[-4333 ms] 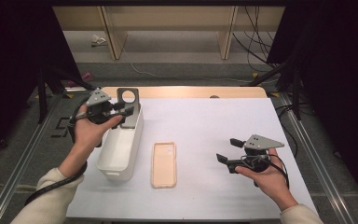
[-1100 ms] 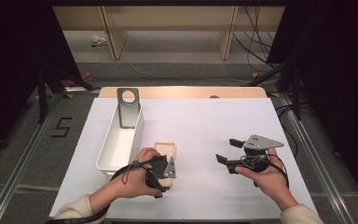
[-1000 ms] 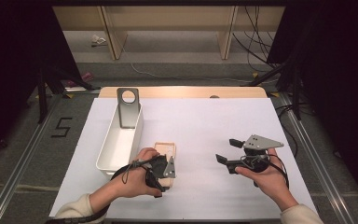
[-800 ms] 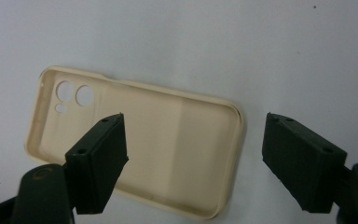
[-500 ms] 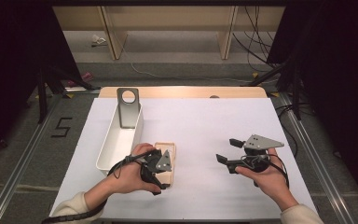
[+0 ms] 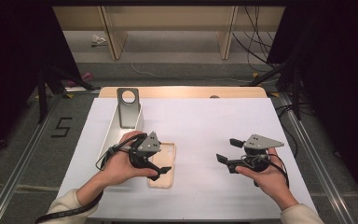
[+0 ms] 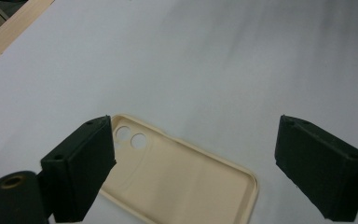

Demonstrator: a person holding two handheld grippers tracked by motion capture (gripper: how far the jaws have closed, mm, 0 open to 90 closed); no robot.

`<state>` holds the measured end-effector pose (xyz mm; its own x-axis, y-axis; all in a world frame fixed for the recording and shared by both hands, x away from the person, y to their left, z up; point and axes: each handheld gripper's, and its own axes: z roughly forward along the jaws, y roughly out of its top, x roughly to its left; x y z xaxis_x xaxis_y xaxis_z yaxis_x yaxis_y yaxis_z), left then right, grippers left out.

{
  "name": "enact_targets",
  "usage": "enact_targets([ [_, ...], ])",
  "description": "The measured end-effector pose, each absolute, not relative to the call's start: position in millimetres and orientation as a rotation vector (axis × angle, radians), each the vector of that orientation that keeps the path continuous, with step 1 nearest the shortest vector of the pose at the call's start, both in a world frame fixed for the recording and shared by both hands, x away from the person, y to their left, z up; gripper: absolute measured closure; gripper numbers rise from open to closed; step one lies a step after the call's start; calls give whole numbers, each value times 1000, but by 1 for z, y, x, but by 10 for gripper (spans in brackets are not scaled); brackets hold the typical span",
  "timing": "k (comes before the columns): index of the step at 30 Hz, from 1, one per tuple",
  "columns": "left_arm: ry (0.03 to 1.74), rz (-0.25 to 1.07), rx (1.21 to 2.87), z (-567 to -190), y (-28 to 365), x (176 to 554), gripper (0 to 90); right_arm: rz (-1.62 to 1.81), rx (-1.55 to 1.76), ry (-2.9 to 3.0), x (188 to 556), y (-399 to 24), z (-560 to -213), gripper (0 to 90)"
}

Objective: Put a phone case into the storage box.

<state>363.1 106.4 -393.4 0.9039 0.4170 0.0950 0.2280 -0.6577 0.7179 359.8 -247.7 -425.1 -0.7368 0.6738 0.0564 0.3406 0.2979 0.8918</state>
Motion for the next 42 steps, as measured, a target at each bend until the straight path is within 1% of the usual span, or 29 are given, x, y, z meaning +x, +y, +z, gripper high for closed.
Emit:
enact_targets([
  [11,474,353,2255,-389,109,364,123,1423,925,2230,362,-248,-425,200],
  [23,476,370,2285,-390,110,365,122,1429,931,2224,362,-250,-424,201],
  [27,448,379,2327,-391,108,365,121,1430,929,2216,362,-251,-423,200],
  [31,401,348,2374,-394,107,362,144,1427,935,2216,362,-250,-423,201],
  [34,369,371,2434,-396,104,360,155,1421,922,2224,362,-249,-423,200],
  [37,342,361,2481,-400,100,356,163,1424,919,2227,361,-249,-423,200],
  [39,292,367,2541,-402,96,354,176,1425,914,2226,360,-249,-423,200],
  [42,212,372,2622,-407,91,350,219,1427,909,2225,360,-248,-422,200],
])
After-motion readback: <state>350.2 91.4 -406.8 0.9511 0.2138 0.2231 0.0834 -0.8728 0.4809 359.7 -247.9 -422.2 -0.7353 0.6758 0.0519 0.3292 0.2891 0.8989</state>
